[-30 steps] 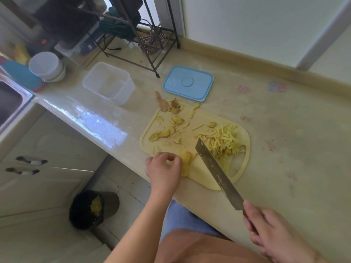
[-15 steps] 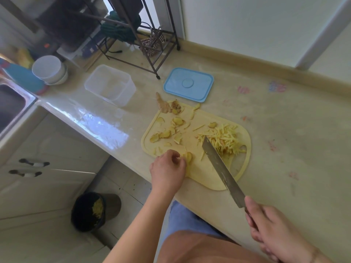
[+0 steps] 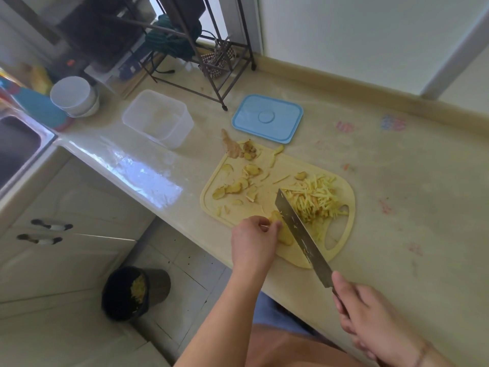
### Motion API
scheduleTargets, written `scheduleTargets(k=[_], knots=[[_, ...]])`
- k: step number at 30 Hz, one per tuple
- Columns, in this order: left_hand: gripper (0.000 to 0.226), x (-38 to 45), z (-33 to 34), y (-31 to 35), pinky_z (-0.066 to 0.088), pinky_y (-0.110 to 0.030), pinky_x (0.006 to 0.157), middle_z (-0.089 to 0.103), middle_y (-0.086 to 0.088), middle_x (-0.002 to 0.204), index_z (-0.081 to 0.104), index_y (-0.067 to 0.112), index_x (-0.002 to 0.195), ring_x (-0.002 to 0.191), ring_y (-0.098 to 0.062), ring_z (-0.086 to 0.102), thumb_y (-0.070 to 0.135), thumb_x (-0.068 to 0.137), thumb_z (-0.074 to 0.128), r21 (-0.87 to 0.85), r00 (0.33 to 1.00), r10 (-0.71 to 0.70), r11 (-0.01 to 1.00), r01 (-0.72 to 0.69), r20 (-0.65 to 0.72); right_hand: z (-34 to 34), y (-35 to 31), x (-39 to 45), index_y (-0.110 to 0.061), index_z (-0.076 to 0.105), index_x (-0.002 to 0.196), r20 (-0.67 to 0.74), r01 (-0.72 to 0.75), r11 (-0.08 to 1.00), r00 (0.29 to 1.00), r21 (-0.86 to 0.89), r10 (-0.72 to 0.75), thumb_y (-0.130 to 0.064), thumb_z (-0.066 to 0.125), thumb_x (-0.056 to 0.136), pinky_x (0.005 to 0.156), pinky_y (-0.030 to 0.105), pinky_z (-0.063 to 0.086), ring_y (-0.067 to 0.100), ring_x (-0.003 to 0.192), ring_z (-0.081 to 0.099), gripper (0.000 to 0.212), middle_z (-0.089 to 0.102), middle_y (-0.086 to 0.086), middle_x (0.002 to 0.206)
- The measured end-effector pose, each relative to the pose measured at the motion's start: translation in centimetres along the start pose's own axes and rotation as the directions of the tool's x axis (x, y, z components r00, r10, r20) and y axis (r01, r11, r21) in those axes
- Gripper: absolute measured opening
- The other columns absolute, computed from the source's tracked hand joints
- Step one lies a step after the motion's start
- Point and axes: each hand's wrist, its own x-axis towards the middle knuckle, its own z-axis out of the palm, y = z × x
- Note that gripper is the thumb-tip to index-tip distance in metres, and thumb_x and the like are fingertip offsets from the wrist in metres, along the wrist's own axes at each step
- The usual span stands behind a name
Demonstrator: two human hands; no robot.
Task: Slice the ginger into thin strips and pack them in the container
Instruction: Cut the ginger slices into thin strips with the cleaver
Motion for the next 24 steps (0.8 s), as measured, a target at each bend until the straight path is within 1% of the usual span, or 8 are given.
scheduleTargets(k=[3, 6, 7, 13, 16, 19, 22, 24], knots=[[0.027, 0.2, -0.5, -0.9, 0.058, -0.034, 0.077, 0.072, 0.006, 0.084, 0.070, 0.021, 0.112, 0.078, -0.013, 0.070, 0.039, 0.092, 0.068, -0.066, 1.000, 0.007, 0.998, -0.006, 0.004, -0.4, 0.2, 0.4, -0.012, 0.047, 0.066, -0.052, 0.068, 0.993, 0.996, -0.091, -0.073, -0.066, 0.029, 0.082, 0.034, 0.011, 0.025, 0.005, 0.032, 0.036, 0.059, 0.045, -0.002, 0.043], [0.019, 0.3, -0.8, -1.3, 0.055, -0.022, 0.071, 0.071, 0.007, 0.080, 0.068, 0.023, 0.109, 0.076, -0.008, 0.069, 0.030, 0.092, 0.071, -0.128, 0.999, 0.033, 0.991, -0.028, 0.036, -1.0, 0.3, 0.6, -0.013, 0.047, 0.062, -0.068, 0.093, 0.987, 0.992, -0.128, -0.102, -0.068, 0.032, 0.078, 0.036, 0.012, 0.028, 0.004, 0.034, 0.037, 0.059, 0.044, -0.001, 0.042], [0.018, 0.3, -0.8, -1.2, 0.055, -0.021, 0.070, 0.070, 0.008, 0.080, 0.068, 0.025, 0.108, 0.077, -0.008, 0.068, 0.029, 0.091, 0.072, -0.138, 0.998, 0.040, 0.990, -0.032, 0.050, -1.3, 0.4, 0.7, -0.014, 0.046, 0.061, -0.068, 0.089, 0.988, 0.993, -0.130, -0.098, -0.069, 0.032, 0.077, 0.038, 0.012, 0.027, 0.004, 0.035, 0.037, 0.060, 0.044, -0.001, 0.042], [0.017, 0.5, -0.2, -0.7, 0.058, -0.034, 0.073, 0.069, 0.008, 0.079, 0.065, 0.033, 0.098, 0.073, -0.014, 0.069, 0.026, 0.087, 0.076, -0.165, 0.995, 0.060, 0.985, -0.047, 0.076, -3.1, 0.5, 1.1, -0.016, 0.043, 0.061, -0.063, 0.058, 0.986, 0.996, -0.156, -0.068, -0.072, 0.034, 0.075, 0.037, 0.016, 0.026, 0.012, 0.038, 0.033, 0.059, 0.039, -0.002, 0.045], [0.016, 0.6, -0.2, -0.9, 0.059, -0.035, 0.074, 0.069, 0.008, 0.077, 0.065, 0.031, 0.098, 0.073, -0.015, 0.070, 0.026, 0.088, 0.076, -0.182, 0.996, 0.060, 0.982, -0.047, 0.068, -3.5, 0.4, 0.9, -0.016, 0.044, 0.060, -0.049, 0.071, 0.978, 0.995, -0.196, -0.082, -0.079, 0.032, 0.077, 0.037, 0.013, 0.026, 0.008, 0.037, 0.032, 0.066, 0.039, -0.003, 0.044], [0.015, 0.5, -0.2, -1.0, 0.056, -0.025, 0.069, 0.067, 0.010, 0.077, 0.068, 0.025, 0.102, 0.072, -0.010, 0.066, 0.025, 0.088, 0.075, -0.168, 0.995, 0.074, 0.984, -0.063, 0.061, -3.2, 0.8, 0.9, -0.016, 0.044, 0.058, -0.044, 0.084, 0.972, 0.994, -0.221, -0.096, -0.082, 0.030, 0.075, 0.039, 0.014, 0.029, 0.005, 0.037, 0.034, 0.069, 0.040, -0.003, 0.043], [0.014, 0.4, -0.3, -1.0, 0.044, -0.009, 0.057, 0.063, 0.013, 0.078, 0.066, 0.026, 0.100, 0.068, -0.001, 0.059, 0.024, 0.089, 0.074, -0.151, 0.996, 0.071, 0.987, -0.063, 0.049, -2.6, 0.6, 0.6, -0.016, 0.041, 0.060, 0.005, 0.058, 0.979, 0.998, -0.197, -0.058, -0.070, 0.031, 0.078, 0.041, 0.015, 0.027, 0.008, 0.038, 0.032, 0.058, 0.038, -0.005, 0.042], [0.014, 0.5, -0.3, -1.4, 0.041, -0.006, 0.056, 0.062, 0.014, 0.079, 0.065, 0.025, 0.101, 0.070, 0.001, 0.058, 0.024, 0.090, 0.073, -0.135, 0.997, 0.068, 0.989, -0.063, 0.037, -2.2, 0.5, 0.4, -0.017, 0.040, 0.061, 0.051, 0.039, 0.987, 0.998, -0.157, -0.032, -0.067, 0.033, 0.082, 0.042, 0.020, 0.028, 0.012, 0.040, 0.031, 0.055, 0.037, -0.005, 0.044]])
